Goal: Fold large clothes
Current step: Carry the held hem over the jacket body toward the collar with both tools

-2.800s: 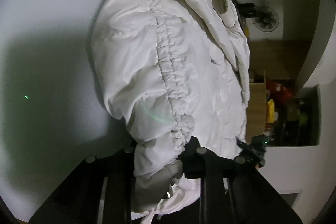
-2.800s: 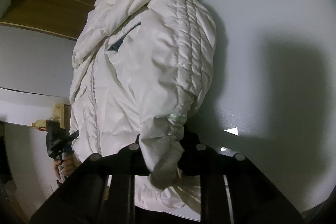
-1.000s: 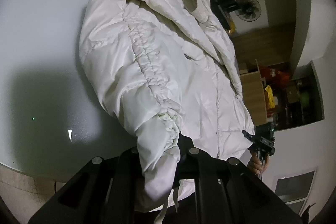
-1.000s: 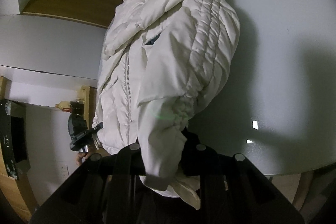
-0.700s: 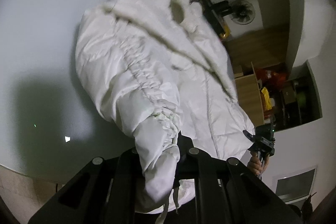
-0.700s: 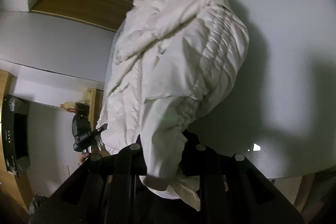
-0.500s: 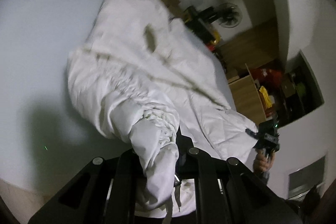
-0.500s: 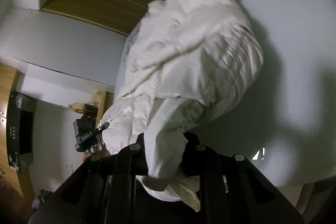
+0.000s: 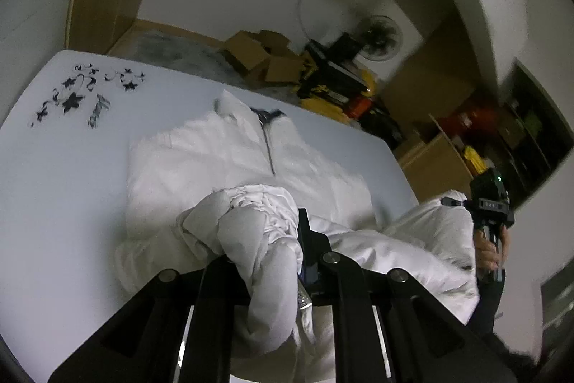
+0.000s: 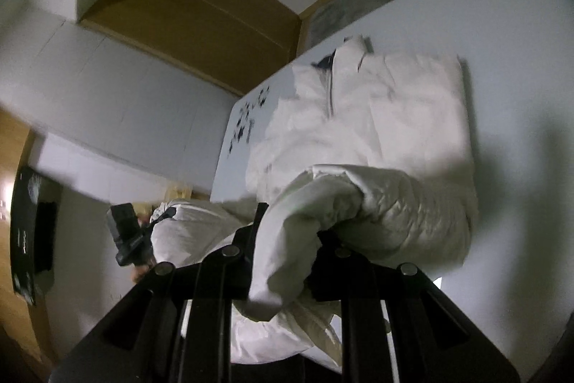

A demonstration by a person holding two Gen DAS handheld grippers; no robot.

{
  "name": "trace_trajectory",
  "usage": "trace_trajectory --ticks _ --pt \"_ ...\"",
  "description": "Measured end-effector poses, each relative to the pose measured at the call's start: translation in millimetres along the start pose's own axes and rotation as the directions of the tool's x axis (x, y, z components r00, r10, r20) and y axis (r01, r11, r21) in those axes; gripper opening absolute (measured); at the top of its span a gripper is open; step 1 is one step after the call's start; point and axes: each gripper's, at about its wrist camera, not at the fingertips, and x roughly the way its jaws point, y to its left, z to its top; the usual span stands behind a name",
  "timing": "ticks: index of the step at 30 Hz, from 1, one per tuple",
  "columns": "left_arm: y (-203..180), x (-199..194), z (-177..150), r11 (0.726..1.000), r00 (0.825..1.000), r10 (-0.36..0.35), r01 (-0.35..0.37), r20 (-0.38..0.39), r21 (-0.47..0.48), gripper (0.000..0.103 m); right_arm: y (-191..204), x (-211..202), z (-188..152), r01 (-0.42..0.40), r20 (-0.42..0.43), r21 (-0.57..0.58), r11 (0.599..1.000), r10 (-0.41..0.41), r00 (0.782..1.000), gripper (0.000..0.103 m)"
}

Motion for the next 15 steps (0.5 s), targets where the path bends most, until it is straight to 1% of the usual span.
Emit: trace_trajectory --ticks 2,5,7,11,13,15 --pt "12.2 16.9 26.6 0.999 1.000 0.006 -0.006 0.003 -0.054 0.011 -7.0 12.1 27.2 0.000 -0.005 0.049 0.999 0.000 1.000 0.019" --pt "33.6 46.2 55.4 0.993 1.000 0.023 -0.024 -0.006 -0.118 0.011 -24.5 31.9 65.3 0.002 -0.010 0.127 0.992 -0.001 1.000 0.019" --pt "50.1 72.2 72.0 0.985 0.999 0.042 -0.047 -0.033 -0.164 0.011 -41.7 43.6 84.6 0.006 -0.016 0.181 0.983 -0.003 1.000 0.019" --pt "72.4 123.5 90.1 0.970 0.991 0.088 -0.108 -0.099 -0.220 0.011 -74.0 71.8 110.0 0.055 -0.035 0.254 0.966 -0.047 0.998 0.019" --pt "79.6 142.5 93.1 0.965 0.986 0.104 -0.131 -0.127 -0.226 0.011 -94.1 86.4 120.3 0.073 -0.050 0.300 0.951 -0.060 0.997 0.019" --pt "88.4 165.9 99.2 0.963 0.980 0.130 -0.161 -0.148 -0.218 0.011 -108.7 95.9 128.6 0.096 -0.060 0.321 0.942 -0.081 0.995 0.019"
